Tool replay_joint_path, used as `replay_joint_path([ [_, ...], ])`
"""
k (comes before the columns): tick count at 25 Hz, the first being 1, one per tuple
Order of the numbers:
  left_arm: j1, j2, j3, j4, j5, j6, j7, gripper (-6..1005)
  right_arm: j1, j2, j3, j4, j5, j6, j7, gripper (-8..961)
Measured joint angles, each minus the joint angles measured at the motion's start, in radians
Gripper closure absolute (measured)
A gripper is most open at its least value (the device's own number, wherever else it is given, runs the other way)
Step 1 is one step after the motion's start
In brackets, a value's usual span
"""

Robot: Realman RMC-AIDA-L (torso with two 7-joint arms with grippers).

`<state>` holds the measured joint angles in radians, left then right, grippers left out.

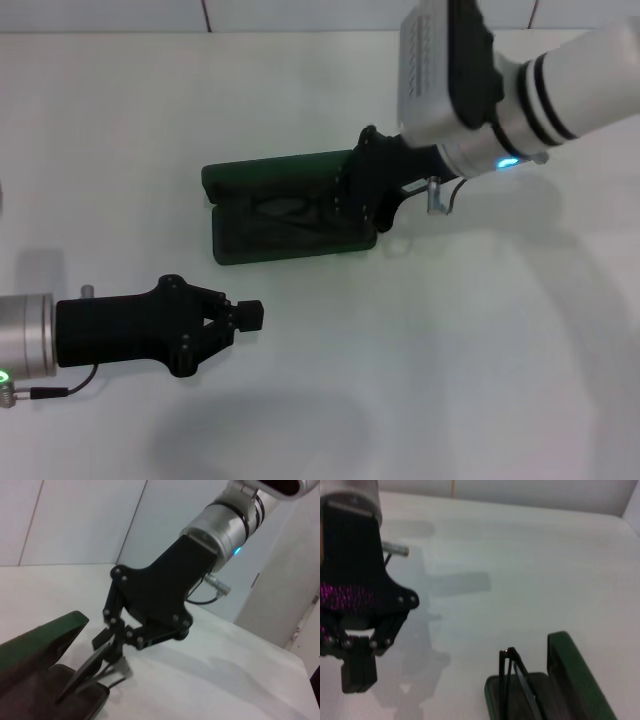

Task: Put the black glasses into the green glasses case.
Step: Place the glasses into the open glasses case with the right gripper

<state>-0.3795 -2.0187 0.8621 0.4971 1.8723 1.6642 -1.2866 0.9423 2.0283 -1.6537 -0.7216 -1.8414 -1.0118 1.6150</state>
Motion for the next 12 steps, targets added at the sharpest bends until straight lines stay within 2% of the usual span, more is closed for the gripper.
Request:
replay_joint_path([
  [5, 0.0, -0.002, 0.0, 0.0, 0.001, 0.0, 0.0, 1000, 0.002, 0.0, -0.084, -0.003, 0.022, 0.088, 0.008, 843],
  [12, -0.004, -0.004, 0.0, 0.0, 0.001, 0.0, -0.006, 1000, 0.001, -0.001, -0.124, -0.012, 0.039, 0.127, 0.004, 838],
])
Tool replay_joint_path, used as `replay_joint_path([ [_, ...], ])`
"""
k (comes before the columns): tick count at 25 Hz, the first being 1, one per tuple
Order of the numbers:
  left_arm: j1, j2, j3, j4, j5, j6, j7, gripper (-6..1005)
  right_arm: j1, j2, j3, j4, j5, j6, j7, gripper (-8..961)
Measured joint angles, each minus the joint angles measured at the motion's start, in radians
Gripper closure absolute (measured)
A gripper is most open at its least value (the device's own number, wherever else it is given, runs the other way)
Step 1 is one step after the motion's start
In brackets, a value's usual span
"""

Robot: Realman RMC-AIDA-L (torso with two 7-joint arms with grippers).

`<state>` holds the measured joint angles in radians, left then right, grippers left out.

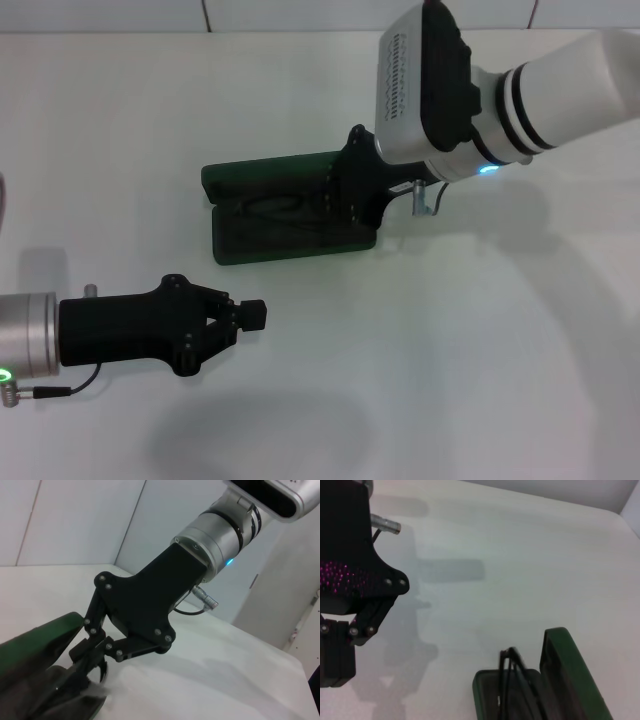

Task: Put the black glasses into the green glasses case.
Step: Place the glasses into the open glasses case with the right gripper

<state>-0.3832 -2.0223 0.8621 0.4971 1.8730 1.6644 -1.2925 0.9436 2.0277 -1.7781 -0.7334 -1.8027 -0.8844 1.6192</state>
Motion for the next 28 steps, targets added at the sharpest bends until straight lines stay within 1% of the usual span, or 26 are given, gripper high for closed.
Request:
replay_joint_path([
  [6, 0.0, -0.001, 0.0, 0.0, 0.001, 0.0, -0.001, 1000, 0.005, 0.0, -0.03, -0.002, 0.002, 0.024, 0.003, 834],
  [11, 0.0, -0.001, 0.0, -0.002, 0.001, 0.0, 0.001, 1000, 0.002, 0.0, -0.031, -0.008, 0.012, 0.03, 0.004, 830],
  [20, -0.001, -0.001, 0.003, -0.004, 0.003, 0.0, -0.001, 999, -0.005, -0.002, 0.034, -0.039, 0.012, -0.029, 0.004, 823],
  [28, -0.007, -0.001, 0.003, -0.008, 0.008, 0.0, -0.002, 999, -0.013, 0.001, 0.04, -0.039, 0.006, -0.022, 0.004, 817],
])
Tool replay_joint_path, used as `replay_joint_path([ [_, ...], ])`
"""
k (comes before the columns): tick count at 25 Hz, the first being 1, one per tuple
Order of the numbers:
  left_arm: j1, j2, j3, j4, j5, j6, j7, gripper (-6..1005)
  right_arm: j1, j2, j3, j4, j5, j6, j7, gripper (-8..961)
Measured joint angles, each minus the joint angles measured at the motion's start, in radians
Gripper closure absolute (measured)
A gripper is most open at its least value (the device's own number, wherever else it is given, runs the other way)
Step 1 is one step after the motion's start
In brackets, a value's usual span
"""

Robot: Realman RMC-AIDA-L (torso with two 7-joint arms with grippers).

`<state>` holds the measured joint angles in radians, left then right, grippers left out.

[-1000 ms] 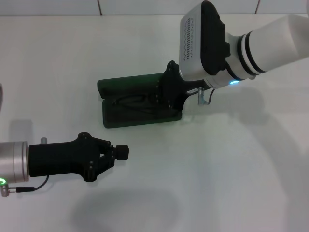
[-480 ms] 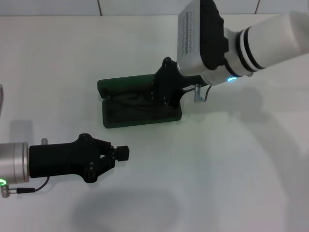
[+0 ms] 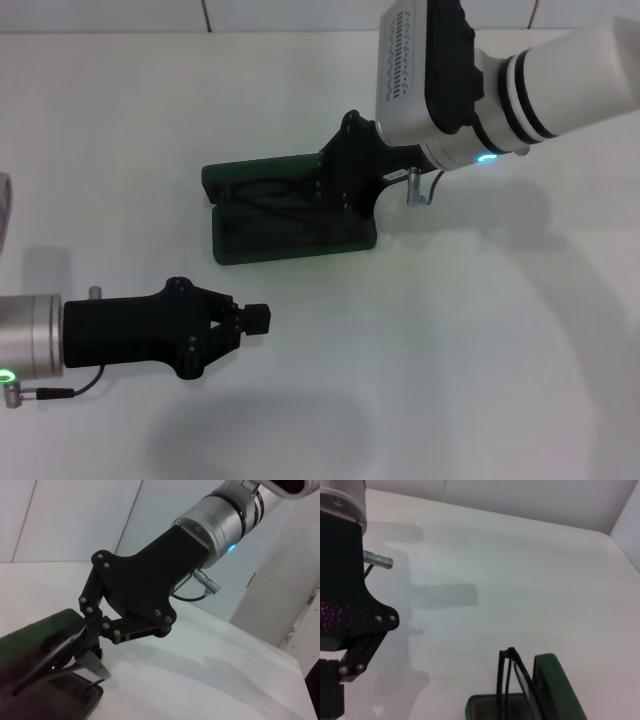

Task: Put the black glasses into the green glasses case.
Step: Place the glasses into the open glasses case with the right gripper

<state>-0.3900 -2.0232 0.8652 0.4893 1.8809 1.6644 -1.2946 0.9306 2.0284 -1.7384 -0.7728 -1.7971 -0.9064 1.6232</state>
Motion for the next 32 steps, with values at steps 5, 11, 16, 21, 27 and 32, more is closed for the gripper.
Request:
replay_joint_path([
  [5, -0.004, -0.001, 0.0, 0.0, 0.008, 0.0, -0.002, 999, -0.002, 0.0, -0.003, 0.005, 0.0, 0.01, -0.001, 813],
  [11, -0.008, -0.003, 0.0, 0.0, 0.009, 0.0, -0.002, 999, -0.003, -0.001, -0.006, 0.006, -0.001, 0.015, -0.002, 809],
  [16, -0.014, -0.003, 0.0, 0.0, 0.009, 0.0, -0.002, 999, -0.003, -0.001, -0.006, 0.007, -0.001, 0.017, -0.002, 805],
  [21, -0.015, -0.003, 0.0, 0.0, 0.009, 0.0, -0.002, 999, -0.002, -0.001, -0.014, 0.007, -0.001, 0.019, 0.0, 801],
  [27, -0.015, -0.003, 0.0, 0.0, 0.009, 0.0, -0.002, 1000, -0.001, -0.001, -0.029, 0.008, -0.008, 0.039, 0.006, 797],
  [32, -0.015, -0.003, 0.0, 0.0, 0.009, 0.0, -0.002, 1000, -0.003, -0.001, -0.03, 0.008, -0.008, 0.053, 0.013, 793],
])
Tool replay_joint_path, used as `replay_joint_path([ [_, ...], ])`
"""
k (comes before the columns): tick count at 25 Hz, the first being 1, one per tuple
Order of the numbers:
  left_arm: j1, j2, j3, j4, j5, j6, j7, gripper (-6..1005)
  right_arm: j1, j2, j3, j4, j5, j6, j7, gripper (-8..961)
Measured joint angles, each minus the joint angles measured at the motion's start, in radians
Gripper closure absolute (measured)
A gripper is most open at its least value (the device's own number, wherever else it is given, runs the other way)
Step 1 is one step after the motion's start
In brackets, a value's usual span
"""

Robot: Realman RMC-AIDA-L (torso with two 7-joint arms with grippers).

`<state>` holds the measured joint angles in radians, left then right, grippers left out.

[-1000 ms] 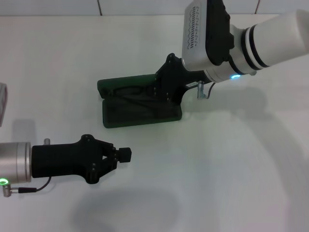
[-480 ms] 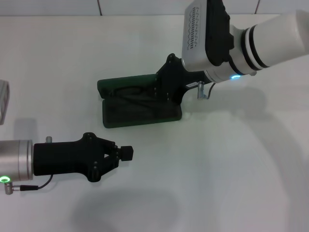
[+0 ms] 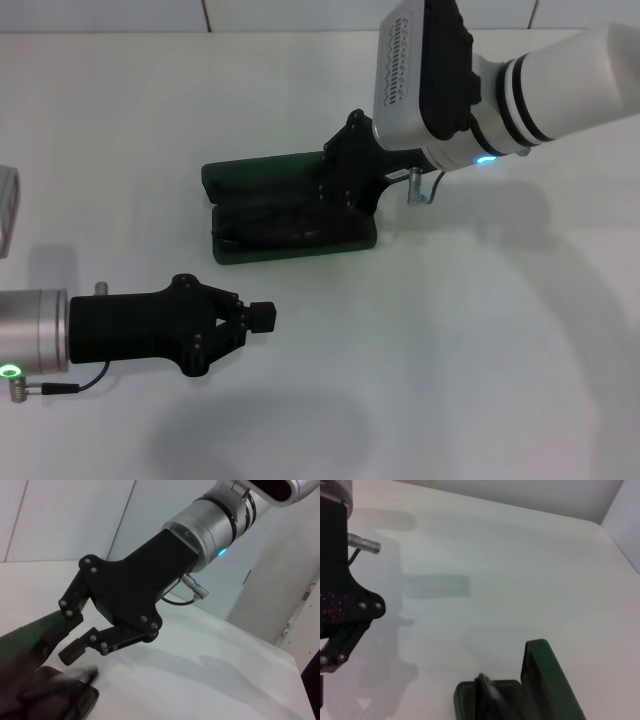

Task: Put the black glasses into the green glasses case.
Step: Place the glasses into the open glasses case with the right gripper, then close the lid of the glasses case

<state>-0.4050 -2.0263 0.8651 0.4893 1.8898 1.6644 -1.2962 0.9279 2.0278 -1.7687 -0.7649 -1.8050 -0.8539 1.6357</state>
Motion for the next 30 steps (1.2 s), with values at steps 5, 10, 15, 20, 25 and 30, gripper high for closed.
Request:
replay_joint_path([
  [5, 0.0, 0.0, -0.002, 0.0, 0.0, 0.0, 0.0, 1000, -0.019, 0.0, 0.003, -0.016, 0.004, -0.002, 0.0, 787],
  [10, 0.0, -0.002, -0.007, -0.002, 0.0, -0.002, 0.0, 1000, -0.089, -0.001, 0.021, -0.075, 0.03, -0.041, 0.001, 778],
  [15, 0.0, -0.005, -0.008, -0.002, -0.006, -0.043, -0.001, 1000, -0.245, -0.001, 0.129, -0.154, 0.086, -0.156, -0.037, 768],
  [20, -0.013, -0.009, -0.052, -0.002, -0.011, -0.121, -0.004, 1000, -0.413, -0.005, 0.33, -0.155, 0.194, -0.285, -0.174, 759],
  [25, -0.028, -0.015, -0.096, -0.002, -0.014, -0.194, -0.005, 1000, -0.514, -0.009, 0.537, -0.07, 0.271, -0.4, -0.301, 749],
  [30, -0.032, -0.015, -0.099, 0.0, -0.014, -0.243, -0.005, 999, -0.525, -0.015, 0.655, 0.086, 0.271, -0.466, -0.416, 553],
])
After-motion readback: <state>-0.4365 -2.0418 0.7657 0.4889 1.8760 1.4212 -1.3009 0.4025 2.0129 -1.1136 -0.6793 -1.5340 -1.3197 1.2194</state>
